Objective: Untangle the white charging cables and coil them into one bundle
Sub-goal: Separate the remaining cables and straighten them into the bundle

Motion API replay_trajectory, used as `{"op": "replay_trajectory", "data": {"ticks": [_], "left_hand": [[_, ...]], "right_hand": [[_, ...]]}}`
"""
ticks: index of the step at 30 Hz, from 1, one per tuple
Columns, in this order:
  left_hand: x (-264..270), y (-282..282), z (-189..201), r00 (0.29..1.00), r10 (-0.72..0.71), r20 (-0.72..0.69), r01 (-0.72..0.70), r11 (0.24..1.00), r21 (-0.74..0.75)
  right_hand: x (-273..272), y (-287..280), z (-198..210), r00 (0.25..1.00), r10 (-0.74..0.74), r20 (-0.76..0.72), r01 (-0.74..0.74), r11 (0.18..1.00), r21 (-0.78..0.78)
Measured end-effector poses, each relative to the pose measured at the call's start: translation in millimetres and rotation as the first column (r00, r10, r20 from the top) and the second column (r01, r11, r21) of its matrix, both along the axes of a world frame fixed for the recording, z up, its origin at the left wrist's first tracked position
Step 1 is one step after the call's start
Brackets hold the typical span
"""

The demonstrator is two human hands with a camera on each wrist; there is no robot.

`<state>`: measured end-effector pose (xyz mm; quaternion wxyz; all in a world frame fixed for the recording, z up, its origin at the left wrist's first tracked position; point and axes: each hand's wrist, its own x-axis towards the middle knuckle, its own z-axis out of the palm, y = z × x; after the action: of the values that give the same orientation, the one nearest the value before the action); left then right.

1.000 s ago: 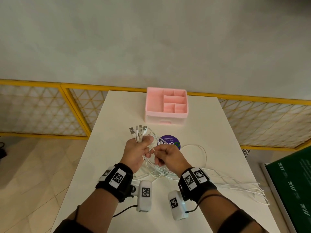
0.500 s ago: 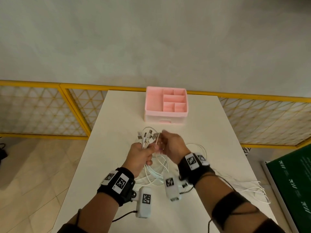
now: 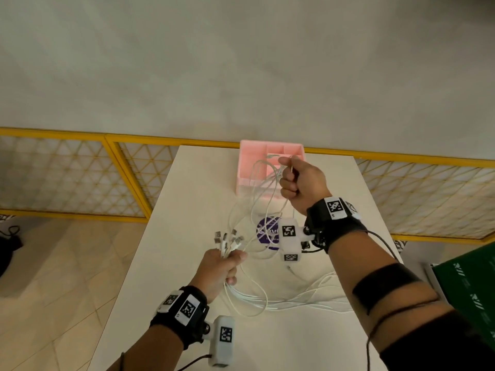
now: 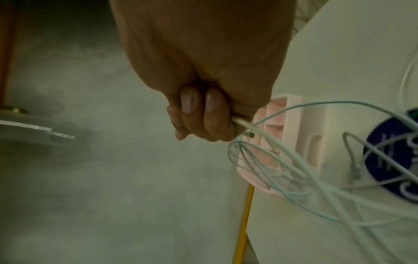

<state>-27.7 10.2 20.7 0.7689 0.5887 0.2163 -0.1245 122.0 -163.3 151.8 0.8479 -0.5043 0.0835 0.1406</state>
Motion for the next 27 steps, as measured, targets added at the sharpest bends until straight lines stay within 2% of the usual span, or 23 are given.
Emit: {"op": "replay_trajectory", "data": {"ticks": [4, 7, 11, 18, 20, 22, 23, 24, 27], "left_hand": [[5, 2, -1, 0.999, 0.050, 0.008, -0.050, 0.998, -0.024], [13, 1, 10, 0.993, 0.114, 0.035, -0.112, 0.992, -0.050], [28, -4, 32, 0.984, 0.168, 0.052, -0.162, 0.982, -0.099], [49, -13, 54, 0.984, 0.121, 0.133, -0.115, 0.992, -0.049], [53, -14, 54, 0.980, 0.137, 0.146, -0.136, 0.991, -0.013], [54, -14, 52, 0.977, 0.147, 0.154, -0.146, 0.989, -0.013], [54, -15, 51, 0.977, 0.139, 0.161, -0.138, 0.990, -0.015], [53, -15, 51, 0.978, 0.123, 0.166, -0.122, 0.992, -0.017], [47, -17, 45, 0.980, 0.060, 0.188, -0.061, 0.998, 0.001]], "right_hand": [[-6, -9, -8, 0.990, 0.050, 0.130, -0.023, 0.979, -0.200], [-19, -13, -21, 0.977, 0.169, 0.133, -0.115, 0.933, -0.340], [-46, -9, -42, 0.945, 0.308, 0.110, -0.210, 0.828, -0.520], [-81, 2, -75, 0.816, 0.574, 0.070, -0.414, 0.664, -0.623], [-82, 2, -82, 0.794, 0.604, 0.070, -0.400, 0.605, -0.689], [-80, 1, -83, 0.802, 0.595, 0.053, -0.364, 0.558, -0.746], [-78, 1, -80, 0.826, 0.563, 0.040, -0.356, 0.575, -0.737], [-75, 2, -75, 0.862, 0.506, 0.023, -0.350, 0.628, -0.695], [-64, 6, -53, 0.951, 0.309, -0.012, -0.284, 0.857, -0.430]]}}
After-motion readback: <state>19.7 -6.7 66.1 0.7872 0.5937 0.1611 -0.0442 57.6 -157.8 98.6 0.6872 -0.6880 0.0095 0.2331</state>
